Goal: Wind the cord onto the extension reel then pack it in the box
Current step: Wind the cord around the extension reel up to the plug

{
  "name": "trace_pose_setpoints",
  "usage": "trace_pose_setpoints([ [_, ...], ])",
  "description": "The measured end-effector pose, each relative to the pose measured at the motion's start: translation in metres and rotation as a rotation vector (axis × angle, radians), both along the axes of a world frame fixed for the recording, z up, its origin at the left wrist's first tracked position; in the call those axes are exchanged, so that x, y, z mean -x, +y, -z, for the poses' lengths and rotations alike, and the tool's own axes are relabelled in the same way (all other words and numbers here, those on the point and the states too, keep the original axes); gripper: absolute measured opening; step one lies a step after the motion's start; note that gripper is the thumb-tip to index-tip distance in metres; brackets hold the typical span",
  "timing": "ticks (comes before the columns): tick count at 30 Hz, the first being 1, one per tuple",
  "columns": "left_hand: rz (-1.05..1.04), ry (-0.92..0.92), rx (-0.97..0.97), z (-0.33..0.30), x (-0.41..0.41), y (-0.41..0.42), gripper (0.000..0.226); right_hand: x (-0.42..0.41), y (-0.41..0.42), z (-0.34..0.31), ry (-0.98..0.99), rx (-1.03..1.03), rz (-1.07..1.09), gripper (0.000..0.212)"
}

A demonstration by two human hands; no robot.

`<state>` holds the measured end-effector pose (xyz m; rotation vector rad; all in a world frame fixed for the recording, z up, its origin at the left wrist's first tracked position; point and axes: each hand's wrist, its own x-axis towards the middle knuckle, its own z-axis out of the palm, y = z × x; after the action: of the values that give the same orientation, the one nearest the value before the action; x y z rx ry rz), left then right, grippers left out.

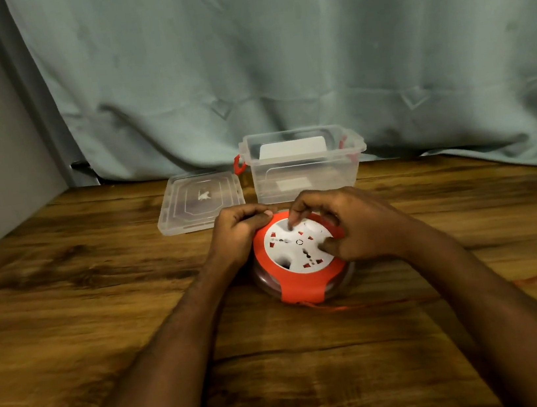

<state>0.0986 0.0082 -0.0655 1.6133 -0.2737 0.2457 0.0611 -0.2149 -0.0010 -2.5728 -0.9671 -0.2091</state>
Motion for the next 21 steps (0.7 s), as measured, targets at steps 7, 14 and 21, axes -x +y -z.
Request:
trace_pose_setpoints([
  [7, 0.017, -0.029, -0.055, -0.001, 0.001, 0.001, 0.026, -0.005, -0.004, -0.001, 0.081, -0.005, -0.040, 0.065],
  [14, 0.006, -0.011, -0.029, 0.000, 0.000, 0.001, 0.018, -0.001, -0.006, -0.003, 0.101, -0.005, -0.017, 0.067],
  [21, -0.003, -0.008, 0.003, -0.001, 0.001, 0.000, 0.019, 0.007, 0.000, -0.001, -0.091, 0.103, 0.056, 0.044],
])
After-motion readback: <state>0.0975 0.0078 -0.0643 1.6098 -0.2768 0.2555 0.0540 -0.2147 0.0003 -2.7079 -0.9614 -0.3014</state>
